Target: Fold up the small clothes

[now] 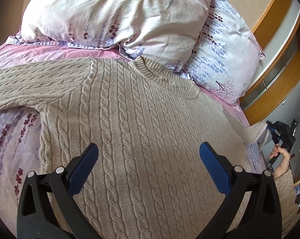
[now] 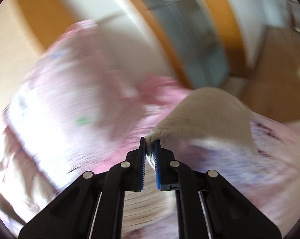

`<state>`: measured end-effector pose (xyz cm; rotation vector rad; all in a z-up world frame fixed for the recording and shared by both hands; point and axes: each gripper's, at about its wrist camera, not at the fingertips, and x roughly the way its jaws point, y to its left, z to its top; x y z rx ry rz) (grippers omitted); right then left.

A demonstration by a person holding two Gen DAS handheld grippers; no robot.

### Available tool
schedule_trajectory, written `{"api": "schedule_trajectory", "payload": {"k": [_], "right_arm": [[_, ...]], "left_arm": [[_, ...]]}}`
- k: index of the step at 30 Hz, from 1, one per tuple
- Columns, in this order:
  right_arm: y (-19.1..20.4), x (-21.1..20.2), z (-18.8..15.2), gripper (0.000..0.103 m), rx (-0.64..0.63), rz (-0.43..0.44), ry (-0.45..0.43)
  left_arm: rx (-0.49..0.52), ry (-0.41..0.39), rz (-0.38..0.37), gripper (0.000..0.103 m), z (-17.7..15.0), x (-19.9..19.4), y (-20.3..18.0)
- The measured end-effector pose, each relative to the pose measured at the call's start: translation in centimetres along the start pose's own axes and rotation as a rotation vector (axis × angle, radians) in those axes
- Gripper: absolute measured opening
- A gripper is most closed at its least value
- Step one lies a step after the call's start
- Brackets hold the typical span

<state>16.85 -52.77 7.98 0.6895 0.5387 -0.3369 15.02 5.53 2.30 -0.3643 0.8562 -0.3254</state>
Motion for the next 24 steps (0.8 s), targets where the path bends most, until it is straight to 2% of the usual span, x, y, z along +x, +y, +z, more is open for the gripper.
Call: {"api": "schedule_trajectory", "payload": {"k": [2,4,7,9,11,13,16,18,19,21,24], "right_arm": [[4.3,-0.2,-1.7,0.009,-0.085,0.131,0.039],[7.4,0.0,-3.5,0.009,-0.151,0.222,0.097],[13.4,1.4,-9.0,0.009,-0.296,0.361,0.259],[15.6,2.4,-12.3,0.009,-0.367,0.391,0.361],[17.2,4.0,-16.1,0.009,-0.437,0.376,0.474],[17.4,4.8,-18.3,0.010,-0.466,0.357,0.544],[16.3,5.4,-18.1,0.021,-0.384,0.344,0.618],[15.0,5.9,-16.7,0.045,-0.267,0.350,0.636],[14.2,6.1,-15.9,0.049,-0.212,0.348,0.631],[12.8,6.5,-14.4,0.051,-0.106,0.340,0.622],[10.7,7.2,-12.8,0.050,-0.020,0.274,0.595]], "left_arm": [[0.008,-0.005,0.006,0.101,0.1,-0.1,-0.1],[0.021,-0.014,0.013,0.101,0.1,-0.3,-0.3],[0.028,-0.012,0.016,0.101,0.2,-0.3,-0.4],[0.031,-0.006,0.010,0.101,0.2,-0.3,-0.4],[0.036,-0.005,0.009,0.101,0.2,-0.4,-0.4],[0.049,-0.008,0.014,0.101,0.1,-0.7,-0.4],[0.072,-0.015,0.021,0.101,0.0,-1.1,-0.4],[0.074,-0.006,0.013,0.101,0.0,-1.1,-0.3],[0.071,0.000,0.009,0.101,0.0,-1.0,-0.3],[0.058,0.013,-0.003,0.101,0.1,-0.7,-0.2],[0.047,0.029,-0.005,0.101,0.1,-0.3,0.1]]}}
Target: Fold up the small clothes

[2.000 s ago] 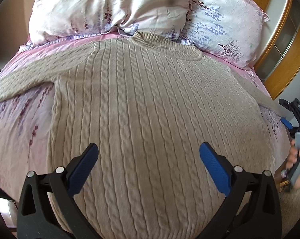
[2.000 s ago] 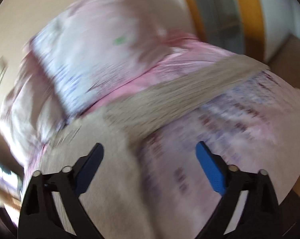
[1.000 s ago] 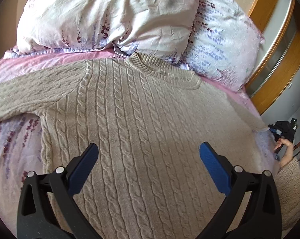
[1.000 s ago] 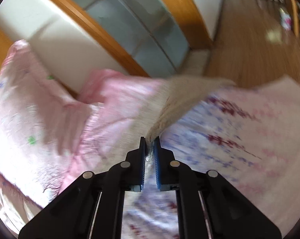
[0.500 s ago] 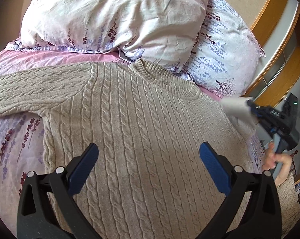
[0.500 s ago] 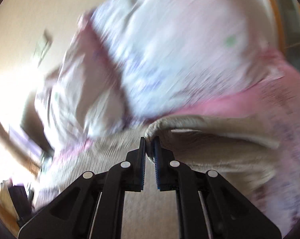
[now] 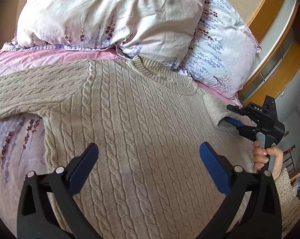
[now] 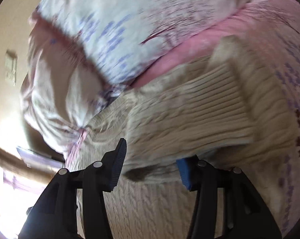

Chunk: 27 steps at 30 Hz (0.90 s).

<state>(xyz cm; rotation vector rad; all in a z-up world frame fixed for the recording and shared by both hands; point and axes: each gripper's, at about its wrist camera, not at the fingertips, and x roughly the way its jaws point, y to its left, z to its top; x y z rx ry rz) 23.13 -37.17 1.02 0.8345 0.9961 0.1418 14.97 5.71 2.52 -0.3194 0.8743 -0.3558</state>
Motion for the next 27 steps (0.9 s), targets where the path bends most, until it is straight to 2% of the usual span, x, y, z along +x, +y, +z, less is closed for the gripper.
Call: {"api": "schedule_trajectory", "payload": {"k": [4,7,10,11,13,14,16,19,22,23,24,25,27], "right_arm": [[-1.9,-0.7,0.6,0.049,0.062,-0.046,-0.058],[-2.2,-1.2,0.8,0.043,0.069,-0.108,-0.106],[-1.2,-1.8,0.7,0.022,0.008,-0.195,-0.170],[-0.4,-2.1,0.6,0.012,-0.036,-0.215,-0.197],[1.1,-2.2,0.6,0.010,-0.100,-0.214,-0.218],[2.3,-2.0,0.4,0.010,-0.134,-0.186,-0.217],[4.6,-1.4,0.0,0.010,-0.192,-0.121,-0.197],[9.5,0.8,-1.7,0.010,-0.309,-0.022,-0.136],[13.5,4.4,-4.2,0.010,-0.397,0.089,0.000],[14.6,6.3,-5.4,0.015,-0.413,0.113,0.094],[14.9,7.2,-6.1,0.024,-0.411,0.115,0.148],[15.0,8.1,-6.6,0.027,-0.404,0.120,0.193],[14.2,7.9,-7.0,0.039,-0.366,0.132,0.211]], "left_arm": [[-0.016,0.007,-0.009,0.101,-0.1,0.0,0.6],[-0.043,0.022,-0.037,0.100,0.1,0.1,1.1],[-0.051,0.034,-0.066,0.100,0.7,0.2,1.2],[-0.052,0.036,-0.075,0.100,0.9,0.3,1.2],[-0.074,0.055,-0.112,0.095,1.8,0.8,1.5],[-0.089,0.065,-0.129,0.093,2.1,1.2,1.6],[-0.141,0.094,-0.177,0.085,2.8,2.2,2.2],[-0.238,0.122,-0.252,0.081,3.6,3.6,3.3],[-0.324,0.135,-0.306,0.080,4.0,4.6,4.1],[-0.339,0.137,-0.314,0.080,4.0,4.8,4.1],[-0.343,0.140,-0.317,0.080,4.1,5.0,4.0],[-0.345,0.146,-0.317,0.080,4.1,5.3,3.8],[-0.349,0.160,-0.321,0.080,4.1,5.8,3.4]]}}
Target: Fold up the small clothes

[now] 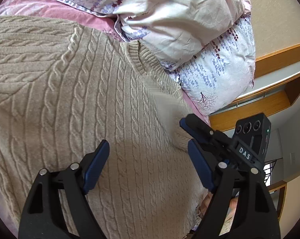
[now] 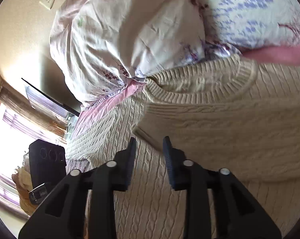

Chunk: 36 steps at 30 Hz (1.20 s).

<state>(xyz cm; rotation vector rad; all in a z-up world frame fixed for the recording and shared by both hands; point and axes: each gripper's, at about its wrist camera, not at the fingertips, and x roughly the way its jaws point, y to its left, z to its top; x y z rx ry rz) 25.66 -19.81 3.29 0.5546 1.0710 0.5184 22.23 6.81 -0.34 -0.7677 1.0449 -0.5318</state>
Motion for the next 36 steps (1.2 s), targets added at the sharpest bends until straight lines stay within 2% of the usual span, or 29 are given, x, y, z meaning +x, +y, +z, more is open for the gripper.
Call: {"api": "schedule_trajectory", "payload": {"k": [2,4,8,11,13,14,16,18,23,25,26,27,28,29,32,36], "right_arm": [[-1.9,-2.2,-0.7,0.050,0.073,-0.002,-0.046],[-4.1,-5.0,-1.3,0.050,0.144,-0.005,-0.100],[-8.3,-11.5,-2.8,0.050,0.234,-0.112,-0.231],[-12.4,-15.0,-4.4,0.050,0.392,-0.153,-0.307],[-14.7,-16.5,-5.2,0.050,0.483,-0.153,-0.352],[-16.0,-17.4,-5.7,0.050,0.532,-0.168,-0.385],[-17.4,-18.1,-6.2,0.050,0.588,-0.182,-0.415],[-18.7,-18.1,-6.4,0.050,0.640,-0.161,-0.418],[-20.7,-16.9,-6.2,0.049,0.726,-0.116,-0.426],[-21.0,-16.5,-6.0,0.045,0.744,-0.116,-0.442],[-21.2,-16.3,-5.9,0.034,0.749,-0.113,-0.453],[-21.2,-16.1,-5.6,0.014,0.736,-0.122,-0.466],[-21.0,-16.0,-5.4,0.011,0.712,-0.139,-0.476],[-20.5,-16.0,-5.2,0.010,0.676,-0.166,-0.488],[-18.1,-16.3,-5.2,0.010,0.551,-0.163,-0.523],[-15.9,-14.5,-5.4,0.010,0.450,-0.200,-0.444]], "left_arm": [[-0.007,0.012,-0.001,0.080,0.0,0.8,-0.3],[-0.019,0.024,0.005,0.079,0.3,1.5,-0.4],[-0.061,0.050,0.006,0.071,1.0,3.4,-0.9],[-0.107,0.051,0.018,0.059,1.9,4.8,-1.1],[-0.144,0.043,0.026,0.047,2.5,5.7,-1.1],[-0.165,0.039,0.038,0.037,2.9,6.2,-0.9],[-0.207,0.042,0.064,0.011,3.4,7.1,-0.4],[-0.225,0.043,0.072,0.009,3.7,7.7,-0.2],[-0.183,0.030,0.077,0.009,3.6,7.1,-0.7],[-0.176,0.030,0.075,0.009,3.8,7.0,-0.8],[-0.166,0.027,0.076,0.008,3.9,6.9,-0.9],[-0.150,0.023,0.076,0.008,4.0,6.6,-1.0],[-0.126,0.011,0.075,0.007,4.2,6.1,-1.3],[-0.105,-0.001,0.067,0.007,4.3,5.5,-1.6],[-0.024,-0.075,0.083,0.007,4.7,2.6,-2.4],[-0.005,-0.104,0.146,0.007,4.5,0.6,-0.9]]}}
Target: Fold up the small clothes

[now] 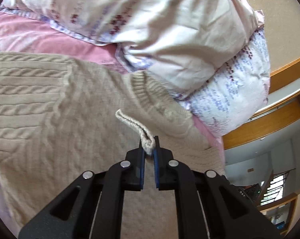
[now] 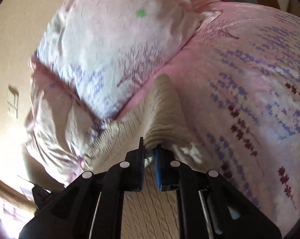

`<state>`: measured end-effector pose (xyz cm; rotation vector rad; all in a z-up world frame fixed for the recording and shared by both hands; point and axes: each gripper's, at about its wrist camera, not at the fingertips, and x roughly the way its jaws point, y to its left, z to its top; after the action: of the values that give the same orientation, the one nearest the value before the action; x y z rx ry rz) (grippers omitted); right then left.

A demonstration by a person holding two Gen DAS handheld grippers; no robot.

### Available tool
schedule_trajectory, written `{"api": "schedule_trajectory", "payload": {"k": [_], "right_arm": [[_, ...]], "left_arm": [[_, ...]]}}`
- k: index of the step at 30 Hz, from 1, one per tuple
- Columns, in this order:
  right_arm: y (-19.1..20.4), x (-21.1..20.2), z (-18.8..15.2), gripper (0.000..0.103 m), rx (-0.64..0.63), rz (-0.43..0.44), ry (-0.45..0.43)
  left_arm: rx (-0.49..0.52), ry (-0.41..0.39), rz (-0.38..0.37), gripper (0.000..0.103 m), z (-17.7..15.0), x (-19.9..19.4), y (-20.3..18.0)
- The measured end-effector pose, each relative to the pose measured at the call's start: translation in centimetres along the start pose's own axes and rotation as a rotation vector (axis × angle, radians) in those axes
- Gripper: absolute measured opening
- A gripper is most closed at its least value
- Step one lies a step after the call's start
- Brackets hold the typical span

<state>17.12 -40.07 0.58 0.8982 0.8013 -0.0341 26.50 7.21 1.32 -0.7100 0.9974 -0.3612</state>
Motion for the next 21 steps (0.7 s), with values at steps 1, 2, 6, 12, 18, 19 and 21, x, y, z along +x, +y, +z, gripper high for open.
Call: {"api": "schedule_trajectory", "payload": {"k": [1,2,6,12,18,19,21], "right_arm": [[0.0,0.5,-0.3,0.010,-0.004,-0.017,0.020],[-0.3,1.2,-0.7,0.010,0.000,-0.043,0.047],[-1.0,1.7,-1.4,0.014,0.002,-0.109,0.126],[2.1,-3.7,-2.7,0.016,-0.171,-0.232,-0.059],[9.0,1.6,-4.5,0.043,-0.464,-0.216,0.074],[9.9,2.9,-5.0,0.043,-0.507,-0.236,0.088],[11.1,5.5,-5.9,0.043,-0.570,-0.283,0.135]], "left_arm": [[0.008,0.013,0.026,0.007,-0.2,0.2,0.7],[0.009,0.026,0.038,0.007,-0.5,0.4,1.1],[0.016,0.076,0.077,0.011,-1.5,1.9,2.1],[0.035,0.075,0.080,0.012,-1.5,1.6,1.9],[0.037,0.071,0.086,0.020,-1.5,1.9,1.2],[0.046,0.071,0.083,0.025,-1.6,1.9,1.0],[0.076,0.074,0.084,0.039,-1.8,1.4,0.5]]}}
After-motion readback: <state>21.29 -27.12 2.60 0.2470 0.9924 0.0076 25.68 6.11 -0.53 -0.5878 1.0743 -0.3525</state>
